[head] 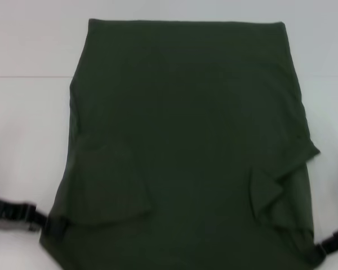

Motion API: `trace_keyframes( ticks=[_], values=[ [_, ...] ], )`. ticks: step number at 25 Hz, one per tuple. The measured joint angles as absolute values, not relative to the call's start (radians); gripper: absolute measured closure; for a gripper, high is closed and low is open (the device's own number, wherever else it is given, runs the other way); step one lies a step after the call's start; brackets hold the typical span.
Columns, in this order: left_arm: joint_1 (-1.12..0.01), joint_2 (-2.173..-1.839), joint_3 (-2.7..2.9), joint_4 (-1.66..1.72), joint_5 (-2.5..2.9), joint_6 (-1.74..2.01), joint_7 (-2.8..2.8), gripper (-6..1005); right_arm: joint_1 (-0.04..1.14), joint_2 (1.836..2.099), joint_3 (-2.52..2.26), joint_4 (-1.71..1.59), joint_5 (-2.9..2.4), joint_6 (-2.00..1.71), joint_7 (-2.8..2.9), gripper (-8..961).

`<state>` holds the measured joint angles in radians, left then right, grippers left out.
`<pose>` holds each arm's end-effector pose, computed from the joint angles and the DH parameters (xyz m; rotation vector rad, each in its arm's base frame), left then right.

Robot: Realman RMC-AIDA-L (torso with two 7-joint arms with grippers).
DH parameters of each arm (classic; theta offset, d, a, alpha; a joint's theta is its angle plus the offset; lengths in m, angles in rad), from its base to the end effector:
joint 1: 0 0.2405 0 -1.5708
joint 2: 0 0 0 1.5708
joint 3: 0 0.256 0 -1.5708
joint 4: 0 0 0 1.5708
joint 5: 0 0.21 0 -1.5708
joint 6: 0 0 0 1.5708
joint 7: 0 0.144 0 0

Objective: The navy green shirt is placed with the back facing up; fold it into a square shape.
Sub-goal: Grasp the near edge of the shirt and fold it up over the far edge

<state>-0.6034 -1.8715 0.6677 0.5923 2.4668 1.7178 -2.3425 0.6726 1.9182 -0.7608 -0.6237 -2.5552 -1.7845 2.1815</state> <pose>-0.3182 0.3141 0.0571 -2.4083 -1.9787 -0.0505 0.2940 0.3148 0.0365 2.5918 -1.6108 0.1977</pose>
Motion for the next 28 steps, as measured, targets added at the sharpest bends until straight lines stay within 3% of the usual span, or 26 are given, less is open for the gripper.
trace_keyframes(
  ticks=[15,20,28],
  values=[
    [-0.558,-1.877,0.652,0.575,2.589,1.977,-2.287,962,0.668,1.978,-0.759,-0.622,-2.705,-1.918,2.019,896],
    [-0.582,-1.871,0.502,0.574,2.572,1.973,-2.285,962,0.673,1.962,-0.706,-0.627,-2.635,-1.927,2.031,896],
    [-0.58,-1.853,0.154,0.568,2.504,1.846,-2.302,962,0.677,1.898,-0.47,-0.622,-2.489,-1.854,2.119,896]
  ],
)
